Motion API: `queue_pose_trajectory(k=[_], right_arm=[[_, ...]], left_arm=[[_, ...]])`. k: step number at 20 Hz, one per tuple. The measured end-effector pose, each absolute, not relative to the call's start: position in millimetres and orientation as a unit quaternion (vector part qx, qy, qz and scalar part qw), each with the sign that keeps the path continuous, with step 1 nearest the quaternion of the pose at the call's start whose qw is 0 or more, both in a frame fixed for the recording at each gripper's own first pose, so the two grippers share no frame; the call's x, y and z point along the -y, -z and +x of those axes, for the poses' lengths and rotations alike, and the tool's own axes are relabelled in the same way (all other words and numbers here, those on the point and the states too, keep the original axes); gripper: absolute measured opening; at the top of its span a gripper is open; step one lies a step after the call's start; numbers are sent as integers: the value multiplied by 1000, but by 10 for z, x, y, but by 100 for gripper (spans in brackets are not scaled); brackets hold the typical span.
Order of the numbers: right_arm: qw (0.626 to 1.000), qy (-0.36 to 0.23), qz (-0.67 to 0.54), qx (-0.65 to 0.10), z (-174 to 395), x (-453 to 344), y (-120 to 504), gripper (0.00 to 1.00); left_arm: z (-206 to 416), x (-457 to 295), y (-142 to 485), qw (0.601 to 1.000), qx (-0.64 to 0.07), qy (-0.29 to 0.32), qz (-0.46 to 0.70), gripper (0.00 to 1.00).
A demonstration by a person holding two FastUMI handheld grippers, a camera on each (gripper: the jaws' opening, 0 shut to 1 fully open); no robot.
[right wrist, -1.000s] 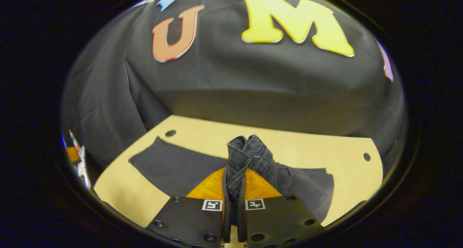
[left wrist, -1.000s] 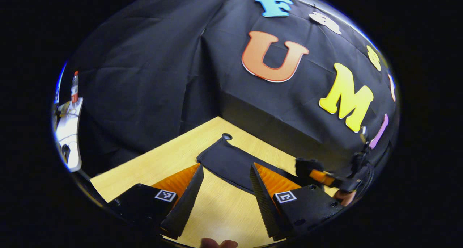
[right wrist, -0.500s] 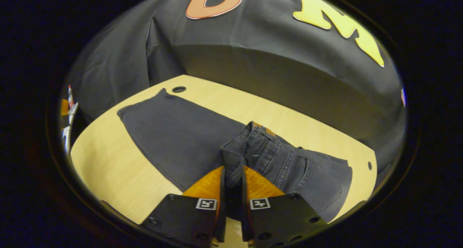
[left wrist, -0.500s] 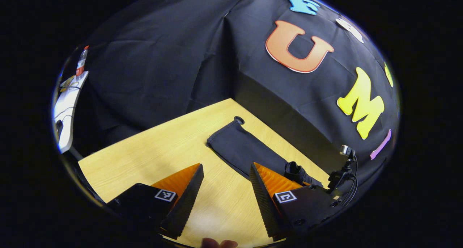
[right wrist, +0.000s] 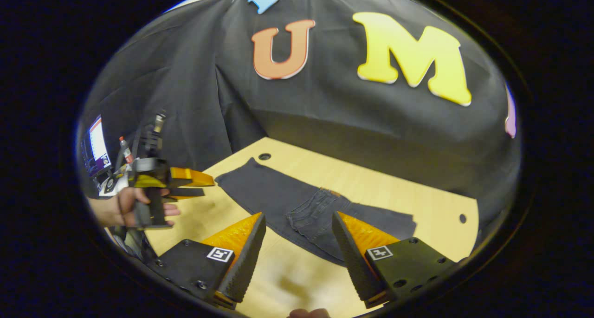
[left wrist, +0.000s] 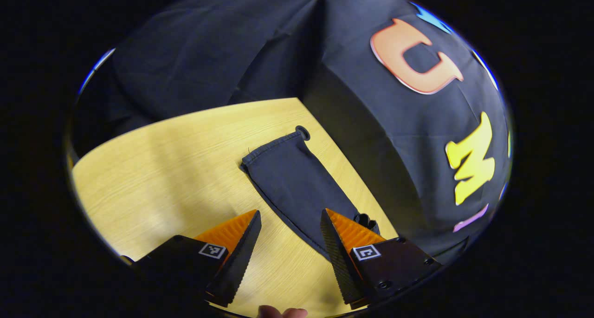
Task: Grasp the waist and the cuffs of the jeans and fold them to make the two legs overlap; first hold the waist and fold one-third of the jeans toward the cuffs, then hold the cuffs and fold the remaining one-third in the same direction to finish folding.
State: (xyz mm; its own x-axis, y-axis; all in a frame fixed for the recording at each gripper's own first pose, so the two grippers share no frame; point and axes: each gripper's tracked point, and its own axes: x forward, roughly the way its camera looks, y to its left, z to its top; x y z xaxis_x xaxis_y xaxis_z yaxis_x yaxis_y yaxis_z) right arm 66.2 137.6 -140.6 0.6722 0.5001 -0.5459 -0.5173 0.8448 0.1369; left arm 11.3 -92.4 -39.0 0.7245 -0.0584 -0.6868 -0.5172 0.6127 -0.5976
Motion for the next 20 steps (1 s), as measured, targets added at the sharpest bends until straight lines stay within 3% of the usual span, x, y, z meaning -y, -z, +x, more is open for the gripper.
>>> queue_pose_trajectory(k=[1, 3, 4, 8, 9, 14, 16, 17, 19, 20], right_arm=[[920, -268, -15, -286, 614, -1196, 1254, 89], [926, -244, 1, -289, 518, -932, 1067, 85], [927, -233, 8, -292, 514, -806, 1049, 89], [941, -191, -5, -280, 532, -361, 850, 89], [942, -184, -4, -280, 535, -318, 844, 84], [942, -168, -4, -291, 511, -197, 914, 89], [940, -164, -2, -299, 505, -197, 977, 85], [939, -163, -3, -302, 496, -182, 1003, 89], [938, -160, -7, -308, 447, -144, 1046, 89], [937, -159, -7, -311, 432, -134, 1061, 85]], left_arm=[[194, 883, 479, 816, -351, -145, -436, 84], [301, 810, 627, 788, -365, -159, -469, 84], [341, 747, 709, 777, -372, -166, -480, 84], [459, 642, 929, 744, -391, -181, -511, 84], [504, 644, 937, 740, -384, -179, -522, 84], [707, 662, 898, 727, -355, -167, -563, 82], [791, 669, 878, 721, -333, -151, -588, 82], [841, 668, 883, 718, -324, -146, -599, 94], [879, 687, 936, 709, -317, -145, -613, 65], [892, 677, 976, 706, -314, -148, -618, 72]])
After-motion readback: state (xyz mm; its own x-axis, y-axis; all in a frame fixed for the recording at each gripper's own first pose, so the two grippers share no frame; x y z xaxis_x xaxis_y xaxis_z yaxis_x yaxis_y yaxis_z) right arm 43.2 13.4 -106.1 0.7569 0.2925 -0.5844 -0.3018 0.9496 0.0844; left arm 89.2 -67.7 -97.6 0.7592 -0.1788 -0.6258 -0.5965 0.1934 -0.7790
